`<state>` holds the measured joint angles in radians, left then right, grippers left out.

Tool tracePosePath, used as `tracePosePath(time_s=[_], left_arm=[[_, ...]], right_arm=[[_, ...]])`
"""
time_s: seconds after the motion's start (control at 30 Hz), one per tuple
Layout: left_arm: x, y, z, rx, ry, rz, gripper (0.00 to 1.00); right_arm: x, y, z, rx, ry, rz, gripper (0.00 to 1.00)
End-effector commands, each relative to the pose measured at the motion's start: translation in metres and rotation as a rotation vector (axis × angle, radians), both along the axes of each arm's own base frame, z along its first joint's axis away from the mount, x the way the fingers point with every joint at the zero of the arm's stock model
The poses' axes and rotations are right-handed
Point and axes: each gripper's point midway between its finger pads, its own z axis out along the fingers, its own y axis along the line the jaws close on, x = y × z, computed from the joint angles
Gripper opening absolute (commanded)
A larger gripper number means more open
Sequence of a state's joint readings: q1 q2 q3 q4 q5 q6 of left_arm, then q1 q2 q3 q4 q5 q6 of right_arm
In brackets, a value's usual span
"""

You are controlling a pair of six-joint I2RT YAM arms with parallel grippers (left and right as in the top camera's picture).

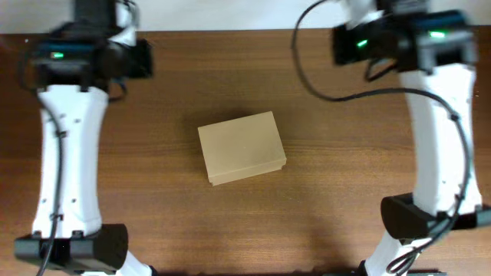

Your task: Pack container

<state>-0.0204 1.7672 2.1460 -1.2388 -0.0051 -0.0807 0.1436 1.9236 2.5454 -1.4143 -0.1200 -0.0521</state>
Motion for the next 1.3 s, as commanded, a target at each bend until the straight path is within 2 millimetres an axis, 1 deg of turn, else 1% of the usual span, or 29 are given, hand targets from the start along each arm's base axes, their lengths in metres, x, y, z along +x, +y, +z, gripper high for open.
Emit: tracePosePath(time_s=[0.0,0.03,0.07,0.1,0.17,0.23,0.27,0.3,0.33,0.37,0.4,0.43,0.47,0.63,0.83,1.03,1.27], left_arm=[[-0.006,0.025,0.055,0.026,-0.148,0.051,0.27],[-0.008,0.031,0.067,0.027,-0.176,0.065,0.29],[-0.010,0.035,0.076,0.028,-0.198,0.075,0.31],[-0.013,0.039,0.087,0.030,-0.225,0.085,0.32],[-0.019,0.044,0.107,0.033,-0.273,0.097,0.44],[-0.028,0.045,0.126,0.035,-0.324,0.102,0.59],[-0.032,0.045,0.134,0.036,-0.345,0.102,0.73],[-0.035,0.044,0.140,0.036,-0.361,0.102,0.94],[-0.039,0.044,0.144,0.037,-0.373,0.103,1.00],[-0.042,0.044,0.148,0.038,-0.382,0.103,1.00],[-0.044,0.044,0.149,0.038,-0.386,0.104,1.00],[-0.046,0.044,0.150,0.039,-0.388,0.105,1.00],[-0.047,0.044,0.151,0.039,-0.386,0.104,1.00],[-0.052,0.043,0.140,0.037,-0.339,0.104,1.00],[-0.056,0.043,0.134,0.036,-0.312,0.104,1.00],[-0.065,0.042,0.120,0.034,-0.242,0.103,1.00],[-0.082,0.041,0.099,0.031,-0.132,0.102,1.00]], right_arm=[[-0.012,-0.023,0.071,0.019,-0.208,-0.063,0.04],[-0.020,-0.029,0.094,0.027,-0.274,-0.075,0.04],[-0.028,-0.033,0.109,0.032,-0.322,-0.082,0.04],[-0.039,-0.037,0.131,0.042,-0.389,-0.091,0.04],[-0.060,-0.041,0.168,0.047,-0.511,-0.106,0.05],[-0.084,-0.046,0.202,0.055,-0.630,-0.120,0.08],[-0.095,-0.047,0.215,0.062,-0.673,-0.120,0.09],[-0.104,-0.047,0.224,0.066,-0.707,-0.120,0.11],[-0.113,-0.048,0.231,0.069,-0.732,-0.120,0.15],[-0.120,-0.049,0.236,0.071,-0.750,-0.120,0.29],[-0.124,-0.049,0.238,0.072,-0.756,-0.120,0.43],[-0.128,-0.049,0.239,0.072,-0.758,-0.120,0.68],[-0.130,-0.049,0.238,0.072,-0.753,-0.120,0.99],[-0.133,-0.049,0.224,0.065,-0.699,-0.119,0.99],[-0.134,-0.050,0.200,0.051,-0.601,-0.119,0.99],[-0.137,-0.050,0.187,0.044,-0.548,-0.119,0.99],[-0.139,-0.050,0.181,0.041,-0.521,-0.117,0.99]])
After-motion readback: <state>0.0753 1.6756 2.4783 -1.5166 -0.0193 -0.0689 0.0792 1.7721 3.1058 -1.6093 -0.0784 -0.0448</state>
